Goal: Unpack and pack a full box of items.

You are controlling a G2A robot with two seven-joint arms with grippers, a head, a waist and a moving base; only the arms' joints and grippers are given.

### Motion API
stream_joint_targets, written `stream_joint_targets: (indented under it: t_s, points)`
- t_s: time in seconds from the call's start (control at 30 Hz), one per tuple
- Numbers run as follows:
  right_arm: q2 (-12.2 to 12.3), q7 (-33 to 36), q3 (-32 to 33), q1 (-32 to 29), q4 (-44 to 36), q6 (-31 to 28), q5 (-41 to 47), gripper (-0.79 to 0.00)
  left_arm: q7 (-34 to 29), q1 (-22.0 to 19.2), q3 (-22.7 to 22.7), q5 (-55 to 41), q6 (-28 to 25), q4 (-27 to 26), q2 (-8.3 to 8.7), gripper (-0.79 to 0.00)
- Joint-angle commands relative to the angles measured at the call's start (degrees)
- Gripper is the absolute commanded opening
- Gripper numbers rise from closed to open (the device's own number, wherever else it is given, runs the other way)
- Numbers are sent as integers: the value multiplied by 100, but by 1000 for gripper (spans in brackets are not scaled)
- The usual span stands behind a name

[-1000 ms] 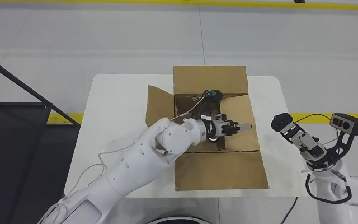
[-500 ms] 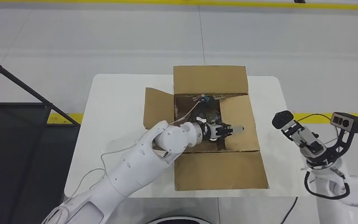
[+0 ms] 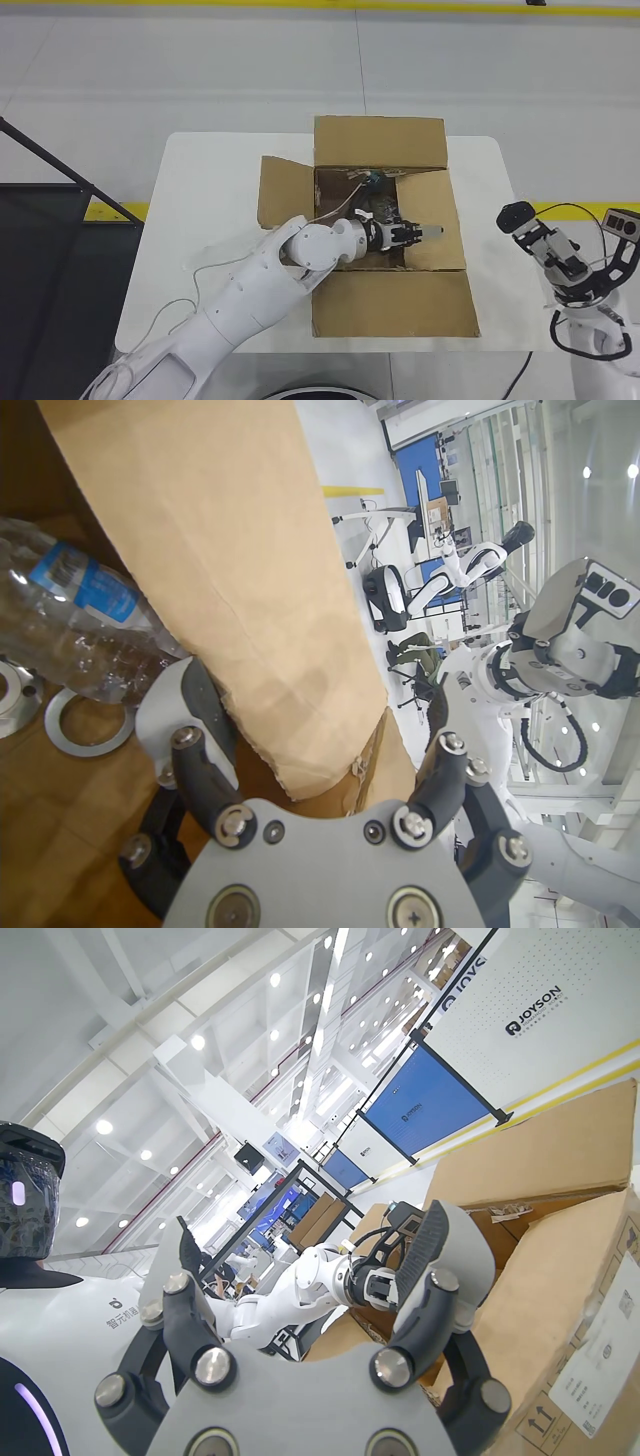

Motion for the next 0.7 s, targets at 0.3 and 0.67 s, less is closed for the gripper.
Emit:
stream_joint_targets:
  t_s: [0.3,0.67]
  points:
    - [8,-251,-42,19,275,158,-641,0,-24,134,-287,127,-12,-513,35,0]
    - [23,-384,146,-38,533,-26,-446,0,-93,-74,-334,489,206,-1329,1,0]
